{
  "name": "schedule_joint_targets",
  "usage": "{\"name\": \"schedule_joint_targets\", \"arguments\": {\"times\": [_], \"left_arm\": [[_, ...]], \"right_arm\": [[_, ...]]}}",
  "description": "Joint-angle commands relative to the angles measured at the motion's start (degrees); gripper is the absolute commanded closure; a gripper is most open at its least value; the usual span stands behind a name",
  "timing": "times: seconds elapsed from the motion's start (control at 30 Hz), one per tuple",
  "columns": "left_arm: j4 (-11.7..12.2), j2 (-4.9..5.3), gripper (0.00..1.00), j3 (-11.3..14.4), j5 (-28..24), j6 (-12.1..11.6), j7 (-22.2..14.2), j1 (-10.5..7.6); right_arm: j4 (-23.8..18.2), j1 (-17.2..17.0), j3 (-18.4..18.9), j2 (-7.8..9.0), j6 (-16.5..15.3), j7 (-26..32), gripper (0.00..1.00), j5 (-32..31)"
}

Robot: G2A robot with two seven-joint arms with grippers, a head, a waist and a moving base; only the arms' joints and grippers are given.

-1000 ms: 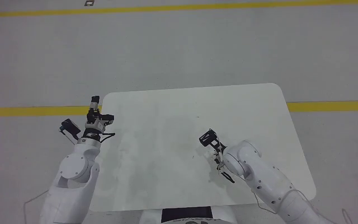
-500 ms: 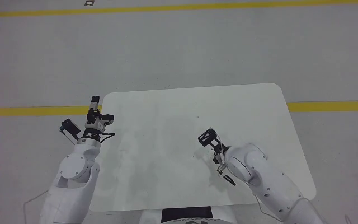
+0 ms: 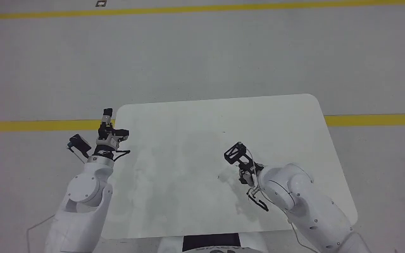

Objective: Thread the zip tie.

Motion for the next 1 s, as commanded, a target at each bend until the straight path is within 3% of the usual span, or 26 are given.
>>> {"name": "schedule_joint_targets", "arguments": {"times": [0.0, 0.2, 0.33, 0.47, 0.63, 0.73, 0.83, 0.97], "left_arm": [[0.00, 0.00, 0.00, 0.00, 0.00, 0.00, 0.00, 0.00], [0.00, 0.00, 0.00, 0.00, 0.00, 0.00, 0.00, 0.00], [0.00, 0.00, 0.00, 0.00, 0.00, 0.00, 0.00, 0.00], [0.00, 0.00, 0.00, 0.00, 0.00, 0.00, 0.00, 0.00], [0.00, 0.00, 0.00, 0.00, 0.00, 0.00, 0.00, 0.00], [0.00, 0.00, 0.00, 0.00, 0.00, 0.00, 0.00, 0.00], [0.00, 0.00, 0.00, 0.00, 0.00, 0.00, 0.00, 0.00], [0.00, 0.00, 0.00, 0.00, 0.00, 0.00, 0.00, 0.00]], "right_arm": [[0.00, 0.00, -0.01, 0.00, 0.01, 0.00, 1.00, -0.02], [0.00, 0.00, -0.01, 0.00, 0.01, 0.00, 1.00, -0.02], [-0.62, -0.19, 1.11, -0.01, -0.55, -3.58, 1.00, 1.84], [-1.48, 2.11, 2.42, -0.17, -1.54, -3.33, 1.00, 6.15], [-0.06, 8.80, 2.47, -0.87, -0.54, 0.41, 1.00, 12.94], [2.75, 14.02, 1.58, -1.59, 2.25, 2.68, 1.00, 16.90], [5.84, 19.41, -1.07, -2.46, 5.06, 5.75, 1.00, 18.82], [10.48, 25.67, -5.24, -3.49, 8.35, 5.75, 1.00, 20.79]]}}
